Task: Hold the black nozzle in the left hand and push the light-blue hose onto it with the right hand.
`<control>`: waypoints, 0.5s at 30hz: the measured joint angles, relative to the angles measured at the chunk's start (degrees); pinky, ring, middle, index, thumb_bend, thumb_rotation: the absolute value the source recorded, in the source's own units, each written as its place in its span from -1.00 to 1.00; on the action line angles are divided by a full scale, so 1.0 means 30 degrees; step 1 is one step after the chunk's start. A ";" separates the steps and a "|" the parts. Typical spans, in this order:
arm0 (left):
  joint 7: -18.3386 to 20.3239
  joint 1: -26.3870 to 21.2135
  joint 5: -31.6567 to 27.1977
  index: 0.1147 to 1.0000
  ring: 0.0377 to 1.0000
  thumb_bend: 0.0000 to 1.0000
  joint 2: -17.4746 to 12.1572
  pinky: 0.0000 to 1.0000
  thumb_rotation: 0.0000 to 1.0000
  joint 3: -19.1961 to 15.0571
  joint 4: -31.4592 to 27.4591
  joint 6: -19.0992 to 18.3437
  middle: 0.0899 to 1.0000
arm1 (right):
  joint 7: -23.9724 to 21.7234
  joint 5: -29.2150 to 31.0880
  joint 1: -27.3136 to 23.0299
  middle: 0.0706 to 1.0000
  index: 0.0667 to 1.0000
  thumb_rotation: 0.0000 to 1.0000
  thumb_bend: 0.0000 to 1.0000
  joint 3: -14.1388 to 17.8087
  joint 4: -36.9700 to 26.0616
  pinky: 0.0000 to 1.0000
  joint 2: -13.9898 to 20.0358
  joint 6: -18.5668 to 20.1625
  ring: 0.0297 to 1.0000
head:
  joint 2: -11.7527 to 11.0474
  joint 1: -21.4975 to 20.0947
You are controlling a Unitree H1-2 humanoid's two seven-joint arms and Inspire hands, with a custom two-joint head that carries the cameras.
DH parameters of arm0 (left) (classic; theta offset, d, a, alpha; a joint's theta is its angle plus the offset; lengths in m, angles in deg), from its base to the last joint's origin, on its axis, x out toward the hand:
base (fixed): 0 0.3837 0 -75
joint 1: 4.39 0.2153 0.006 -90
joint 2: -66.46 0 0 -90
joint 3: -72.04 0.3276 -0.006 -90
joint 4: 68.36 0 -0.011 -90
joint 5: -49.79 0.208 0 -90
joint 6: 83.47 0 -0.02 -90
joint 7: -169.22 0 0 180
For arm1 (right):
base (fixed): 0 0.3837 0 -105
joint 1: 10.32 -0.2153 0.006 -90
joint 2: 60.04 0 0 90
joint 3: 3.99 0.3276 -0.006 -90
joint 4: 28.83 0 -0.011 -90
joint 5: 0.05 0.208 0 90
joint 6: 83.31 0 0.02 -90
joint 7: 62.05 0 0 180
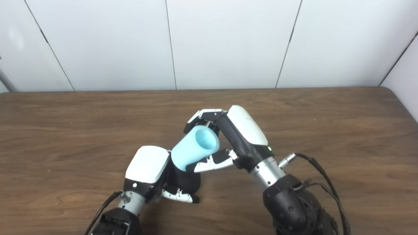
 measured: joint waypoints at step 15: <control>-0.0001 0.0004 0.0564 -0.17 0.03 0.05 0.0075 -0.05 -1.00 0.0278 0.0015 -0.0031 -0.14 | -0.0011 -0.0084 -0.1001 -0.07 -0.02 -1.00 -0.01 -0.0124 0.0699 -0.36 0.0058 -0.0024 -0.25 | 0.0088 -0.0059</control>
